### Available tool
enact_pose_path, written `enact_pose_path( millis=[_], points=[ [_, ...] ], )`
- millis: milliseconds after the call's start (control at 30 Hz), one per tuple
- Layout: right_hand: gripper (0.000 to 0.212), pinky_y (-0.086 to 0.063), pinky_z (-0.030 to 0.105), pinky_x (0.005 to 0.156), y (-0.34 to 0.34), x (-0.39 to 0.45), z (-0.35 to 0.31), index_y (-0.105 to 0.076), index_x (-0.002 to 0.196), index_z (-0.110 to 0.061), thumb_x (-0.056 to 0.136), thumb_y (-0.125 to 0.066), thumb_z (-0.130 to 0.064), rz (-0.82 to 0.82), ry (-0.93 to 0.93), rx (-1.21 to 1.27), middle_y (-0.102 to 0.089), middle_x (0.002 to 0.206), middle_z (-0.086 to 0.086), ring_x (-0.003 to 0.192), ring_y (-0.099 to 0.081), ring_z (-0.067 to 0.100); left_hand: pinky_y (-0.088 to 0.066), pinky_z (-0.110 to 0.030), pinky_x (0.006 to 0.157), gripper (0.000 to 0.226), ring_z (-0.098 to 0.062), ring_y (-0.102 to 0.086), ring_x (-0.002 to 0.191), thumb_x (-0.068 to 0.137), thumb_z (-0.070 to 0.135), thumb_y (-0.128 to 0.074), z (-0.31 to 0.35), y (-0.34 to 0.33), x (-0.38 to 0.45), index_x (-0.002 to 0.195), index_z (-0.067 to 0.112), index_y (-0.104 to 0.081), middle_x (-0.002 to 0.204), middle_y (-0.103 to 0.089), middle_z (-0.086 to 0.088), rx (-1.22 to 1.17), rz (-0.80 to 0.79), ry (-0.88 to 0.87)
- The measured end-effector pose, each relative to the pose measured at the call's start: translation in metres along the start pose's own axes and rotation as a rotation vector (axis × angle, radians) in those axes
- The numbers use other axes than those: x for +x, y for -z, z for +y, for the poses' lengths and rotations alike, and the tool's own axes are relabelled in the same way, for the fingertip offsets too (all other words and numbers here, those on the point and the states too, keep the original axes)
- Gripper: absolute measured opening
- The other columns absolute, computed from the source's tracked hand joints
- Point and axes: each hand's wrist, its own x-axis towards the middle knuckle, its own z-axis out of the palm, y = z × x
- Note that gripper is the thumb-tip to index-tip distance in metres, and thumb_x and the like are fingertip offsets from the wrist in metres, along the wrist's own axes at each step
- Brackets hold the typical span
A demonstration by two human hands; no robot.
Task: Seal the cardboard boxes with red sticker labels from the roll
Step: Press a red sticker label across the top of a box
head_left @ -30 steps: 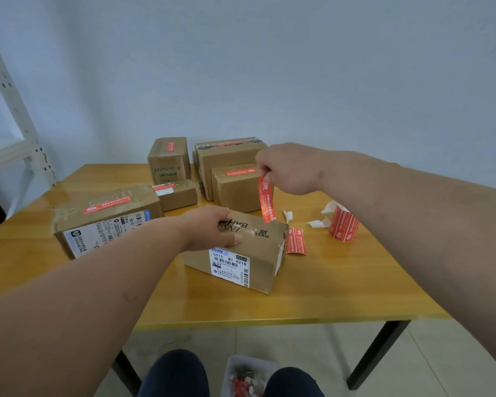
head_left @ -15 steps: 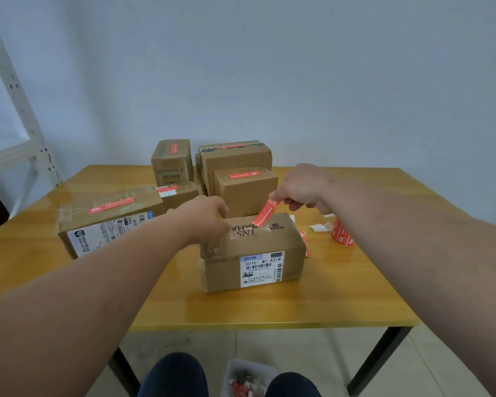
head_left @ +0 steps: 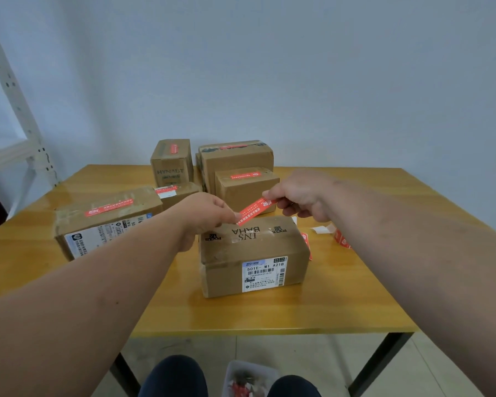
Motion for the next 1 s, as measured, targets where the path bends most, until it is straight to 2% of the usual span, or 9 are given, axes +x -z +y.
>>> enact_pose_path(
  millis=[167, 267, 333, 433, 500, 567, 700, 800, 1000],
  points=[
    [0.018, -0.032, 0.025, 0.056, -0.003, 0.001, 0.004, -0.065, 0.075, -0.015, 0.089, -0.068, -0.026, -0.003, 0.013, -0.052, -0.054, 0.066, 0.0, 0.058, -0.048, 0.014, -0.037, -0.039, 0.09, 0.02, -0.023, -0.058, 0.095, 0.082, 0.025, -0.075, -0.003, 0.004, 0.002, 0.065, 0.018, -0.068, 0.092, -0.068, -0.008, 0.025, -0.002, 0.017],
    [0.017, -0.031, 0.02, 0.043, -0.008, 0.001, 0.005, -0.062, 0.077, -0.014, 0.089, -0.069, -0.024, -0.002, 0.015, -0.132, -0.053, 0.07, 0.001, 0.055, -0.047, 0.014, -0.039, -0.032, 0.08, 0.015, -0.021, -0.059, 0.095, 0.087, 0.023, -0.07, -0.002, 0.005, 0.004, 0.074, 0.016, -0.068, 0.093, -0.068, -0.006, 0.069, -0.026, 0.036],
    [0.019, -0.03, 0.02, 0.04, -0.012, 0.002, 0.008, -0.059, 0.074, -0.014, 0.088, -0.07, -0.022, 0.012, 0.014, -0.186, -0.052, 0.071, 0.002, 0.054, -0.046, 0.014, -0.039, -0.034, 0.082, 0.012, -0.02, -0.058, 0.096, 0.089, 0.023, -0.069, -0.001, 0.003, 0.004, 0.079, 0.015, -0.067, 0.095, -0.067, -0.005, 0.127, -0.028, 0.04],
    [0.017, -0.037, 0.021, 0.047, -0.017, 0.005, 0.01, -0.062, 0.073, -0.01, 0.084, -0.072, -0.017, 0.044, -0.002, -0.201, -0.052, 0.072, 0.005, 0.056, -0.046, 0.016, -0.042, -0.033, 0.077, 0.012, -0.02, -0.058, 0.095, 0.088, 0.024, -0.067, 0.001, -0.001, 0.007, 0.082, 0.014, -0.066, 0.096, -0.066, -0.005, 0.244, -0.018, 0.035],
    [0.013, -0.048, 0.025, 0.059, -0.021, 0.009, 0.01, -0.067, 0.083, -0.006, 0.082, -0.075, -0.017, 0.066, -0.018, -0.238, -0.057, 0.076, 0.007, 0.062, -0.051, 0.019, -0.041, -0.029, 0.07, 0.011, -0.019, -0.059, 0.092, 0.088, 0.024, -0.067, 0.002, -0.003, 0.009, 0.086, 0.013, -0.067, 0.096, -0.066, -0.006, 0.305, -0.015, 0.035],
    [0.02, -0.051, 0.031, 0.069, -0.025, 0.012, 0.011, -0.07, 0.092, -0.004, 0.08, -0.076, -0.018, 0.073, -0.037, -0.272, -0.061, 0.082, 0.01, 0.068, -0.055, 0.023, -0.042, -0.029, 0.069, 0.013, -0.019, -0.058, 0.09, 0.087, 0.024, -0.068, 0.002, -0.005, 0.013, 0.093, 0.012, -0.068, 0.097, -0.065, -0.006, 0.341, -0.015, 0.04],
    [0.014, -0.043, 0.029, 0.062, -0.028, 0.014, 0.012, -0.065, 0.086, -0.006, 0.08, -0.074, -0.016, 0.063, -0.056, -0.308, -0.056, 0.073, 0.01, 0.062, -0.051, 0.023, -0.041, -0.028, 0.065, 0.019, -0.018, -0.058, 0.088, 0.085, 0.025, -0.07, 0.003, -0.006, 0.019, 0.099, 0.013, -0.067, 0.096, -0.064, -0.004, 0.373, -0.015, 0.058],
    [0.013, -0.043, 0.031, 0.065, -0.028, 0.015, 0.012, -0.064, 0.087, -0.007, 0.081, -0.073, -0.014, 0.053, -0.044, -0.325, -0.056, 0.076, 0.01, 0.068, -0.052, 0.025, -0.038, -0.026, 0.058, 0.017, -0.016, -0.056, 0.083, 0.084, 0.023, -0.071, 0.004, -0.006, 0.023, 0.098, 0.013, -0.066, 0.094, -0.063, -0.004, 0.402, -0.016, 0.059],
    [0.014, -0.05, 0.033, 0.076, -0.029, 0.016, 0.015, -0.064, 0.09, -0.007, 0.083, -0.071, -0.017, 0.018, 0.001, -0.43, -0.064, 0.091, 0.012, 0.084, -0.063, 0.026, -0.044, -0.032, 0.074, 0.019, -0.021, -0.058, 0.091, 0.084, 0.025, -0.072, 0.002, -0.007, 0.028, 0.097, 0.013, -0.064, 0.095, -0.062, -0.005, 0.49, -0.019, 0.048]
  ],
)
